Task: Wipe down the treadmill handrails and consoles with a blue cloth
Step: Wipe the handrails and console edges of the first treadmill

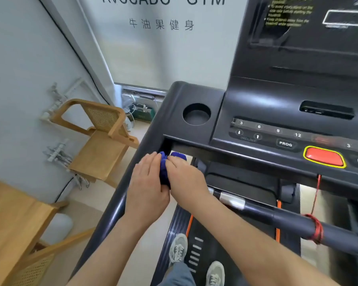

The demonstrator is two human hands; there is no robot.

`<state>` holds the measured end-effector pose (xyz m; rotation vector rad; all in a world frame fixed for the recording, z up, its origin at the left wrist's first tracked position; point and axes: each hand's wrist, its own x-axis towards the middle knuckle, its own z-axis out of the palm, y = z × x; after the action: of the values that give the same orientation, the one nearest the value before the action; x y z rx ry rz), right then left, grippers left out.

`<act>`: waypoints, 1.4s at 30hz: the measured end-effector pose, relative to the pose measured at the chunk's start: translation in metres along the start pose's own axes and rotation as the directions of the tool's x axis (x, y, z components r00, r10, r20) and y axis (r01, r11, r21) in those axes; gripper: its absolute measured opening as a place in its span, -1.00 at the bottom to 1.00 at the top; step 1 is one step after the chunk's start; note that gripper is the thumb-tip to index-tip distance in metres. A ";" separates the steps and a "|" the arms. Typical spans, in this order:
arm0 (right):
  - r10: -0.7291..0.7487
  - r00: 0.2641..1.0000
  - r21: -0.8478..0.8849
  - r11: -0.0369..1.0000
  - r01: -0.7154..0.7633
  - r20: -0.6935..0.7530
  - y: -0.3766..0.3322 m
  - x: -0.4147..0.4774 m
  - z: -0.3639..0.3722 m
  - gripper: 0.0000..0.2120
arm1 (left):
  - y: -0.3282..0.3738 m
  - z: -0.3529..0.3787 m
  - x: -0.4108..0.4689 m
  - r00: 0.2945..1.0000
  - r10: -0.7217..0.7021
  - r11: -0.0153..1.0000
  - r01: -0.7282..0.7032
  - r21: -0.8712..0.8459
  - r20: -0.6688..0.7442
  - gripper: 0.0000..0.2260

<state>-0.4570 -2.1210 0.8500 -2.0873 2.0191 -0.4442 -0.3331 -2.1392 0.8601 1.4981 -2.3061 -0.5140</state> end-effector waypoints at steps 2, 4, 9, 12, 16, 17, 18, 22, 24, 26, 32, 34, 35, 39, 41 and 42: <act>0.004 1.000 -0.079 0.997 -0.002 0.029 0.010 -0.007 -0.015 -0.81 | 0.011 0.000 -0.007 0.999 -0.023 0.992 0.028 -0.123 0.041 -0.53; 0.114 0.989 -0.105 0.989 -0.104 0.097 0.027 -0.026 -0.032 -0.84 | 0.019 0.000 -0.002 0.994 -0.021 0.981 0.041 -0.192 0.103 -0.73; 0.463 0.856 -0.199 0.884 -0.424 0.229 0.087 -0.073 -0.066 -0.80 | 0.057 0.019 -0.006 0.959 0.032 0.998 -0.046 0.044 0.281 -0.81; 0.407 0.900 -0.081 0.914 -0.398 0.159 0.073 -0.081 -0.056 -0.82 | 0.074 0.030 -0.018 0.963 0.055 0.994 -0.029 -0.102 0.263 -0.69; 0.232 0.971 0.037 0.971 -0.234 0.057 0.026 -0.064 -0.040 -0.80 | 0.072 0.020 -0.016 0.990 -0.015 0.937 0.062 -0.345 0.137 -0.65; 0.221 0.973 0.036 0.974 -0.223 0.065 0.022 -0.062 -0.043 -0.77 | 0.070 0.016 -0.015 0.992 -0.045 0.928 0.084 -0.362 0.115 -0.67; 0.225 0.972 0.029 0.973 -0.228 0.069 0.023 -0.062 -0.048 -0.74 | 0.068 0.014 -0.013 0.994 -0.046 0.932 0.079 -0.354 0.102 -0.71; 0.353 0.932 -0.049 0.936 -0.350 0.081 0.061 -0.102 -0.069 -0.71 | 0.098 0.032 -0.021 0.967 0.138 0.949 -0.066 -0.309 0.215 -0.78; 0.400 0.912 -0.161 0.910 -0.383 0.088 0.085 -0.132 -0.082 -0.71 | 0.128 0.054 -0.033 0.927 0.256 0.933 -0.162 -0.322 0.274 -0.73; 0.411 0.909 -0.292 0.880 -0.375 0.073 0.103 -0.158 -0.093 -0.73 | 0.157 0.073 -0.043 0.887 0.324 0.928 -0.230 -0.292 0.330 -0.69; 0.483 0.876 0.198 0.859 -0.473 -0.001 0.126 -0.191 -0.093 -0.56 | 0.189 0.058 -0.042 0.864 0.366 0.883 -0.205 -0.421 0.346 -0.79; 0.495 0.868 0.719 0.616 -0.321 -0.037 0.120 -0.187 -0.110 -0.54 | 0.192 0.040 -0.031 0.887 0.401 0.828 -0.245 -0.504 0.228 -0.79; 0.540 0.836 0.844 0.491 -0.218 -0.098 0.116 -0.187 -0.119 -0.55 | 0.196 0.030 -0.028 0.898 0.407 0.797 -0.259 -0.545 0.169 -0.81; 0.651 0.652 0.864 0.504 0.012 -0.389 0.103 -0.198 -0.151 -0.65 | 0.219 0.002 -0.027 0.905 0.408 0.560 -0.144 -0.816 0.121 -0.87; 0.568 0.684 0.735 0.675 -0.068 -0.458 0.101 -0.204 -0.155 -0.73 | 0.216 0.004 -0.024 0.920 0.383 0.544 -0.148 -0.826 0.087 -0.85; 0.501 0.757 0.598 0.780 -0.184 -0.420 0.102 -0.205 -0.149 -0.76 | 0.208 0.011 -0.020 0.932 0.356 0.609 -0.175 -0.774 0.069 -0.84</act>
<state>-0.6088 -1.9119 0.9382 -1.2684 2.1633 -1.4887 -0.4960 -2.0410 0.9476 0.6801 -1.9665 -1.4023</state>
